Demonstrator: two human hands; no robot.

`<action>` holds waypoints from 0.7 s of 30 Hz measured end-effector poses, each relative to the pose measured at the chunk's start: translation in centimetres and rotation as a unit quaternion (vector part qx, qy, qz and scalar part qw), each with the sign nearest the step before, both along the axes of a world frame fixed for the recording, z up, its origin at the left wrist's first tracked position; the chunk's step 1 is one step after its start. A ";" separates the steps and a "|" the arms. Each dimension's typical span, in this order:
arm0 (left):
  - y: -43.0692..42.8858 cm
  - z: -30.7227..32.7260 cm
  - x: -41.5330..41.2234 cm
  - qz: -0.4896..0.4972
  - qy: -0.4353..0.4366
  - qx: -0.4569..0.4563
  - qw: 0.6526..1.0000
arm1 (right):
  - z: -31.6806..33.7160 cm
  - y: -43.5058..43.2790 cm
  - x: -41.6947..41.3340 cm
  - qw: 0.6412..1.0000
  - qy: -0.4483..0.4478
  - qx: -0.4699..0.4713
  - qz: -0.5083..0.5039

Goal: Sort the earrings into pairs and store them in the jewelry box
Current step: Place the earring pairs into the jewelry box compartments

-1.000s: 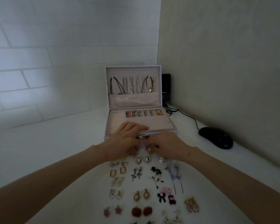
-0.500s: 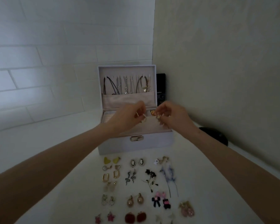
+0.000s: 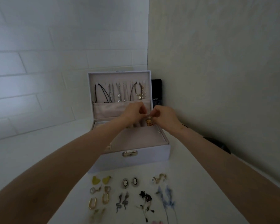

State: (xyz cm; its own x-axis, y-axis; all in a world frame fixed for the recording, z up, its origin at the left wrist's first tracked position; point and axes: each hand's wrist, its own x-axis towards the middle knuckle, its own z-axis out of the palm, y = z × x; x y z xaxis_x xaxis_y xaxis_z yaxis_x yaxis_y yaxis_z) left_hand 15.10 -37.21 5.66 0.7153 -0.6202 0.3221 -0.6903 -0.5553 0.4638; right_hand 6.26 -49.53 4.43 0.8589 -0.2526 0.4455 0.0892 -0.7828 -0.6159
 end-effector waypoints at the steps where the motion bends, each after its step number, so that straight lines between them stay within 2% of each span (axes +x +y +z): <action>1: 0.0 0.0 0.2 -0.004 -0.003 0.007 1.000 | -0.1 -0.1 0.1 1.000 0.000 -0.002 0.007; 11: 0.4 0.2 0.9 -0.029 -0.020 0.034 0.999 | -1.0 -0.3 0.0 0.999 -0.041 -0.011 0.030; 16: 0.2 0.1 0.5 -0.037 -0.038 0.024 0.998 | -0.9 -0.3 0.1 0.999 -0.013 -0.006 0.041; 21: 0.3 0.2 0.5 -0.040 -0.056 0.060 0.996 | -0.7 0.1 0.0 0.999 0.008 -0.026 0.029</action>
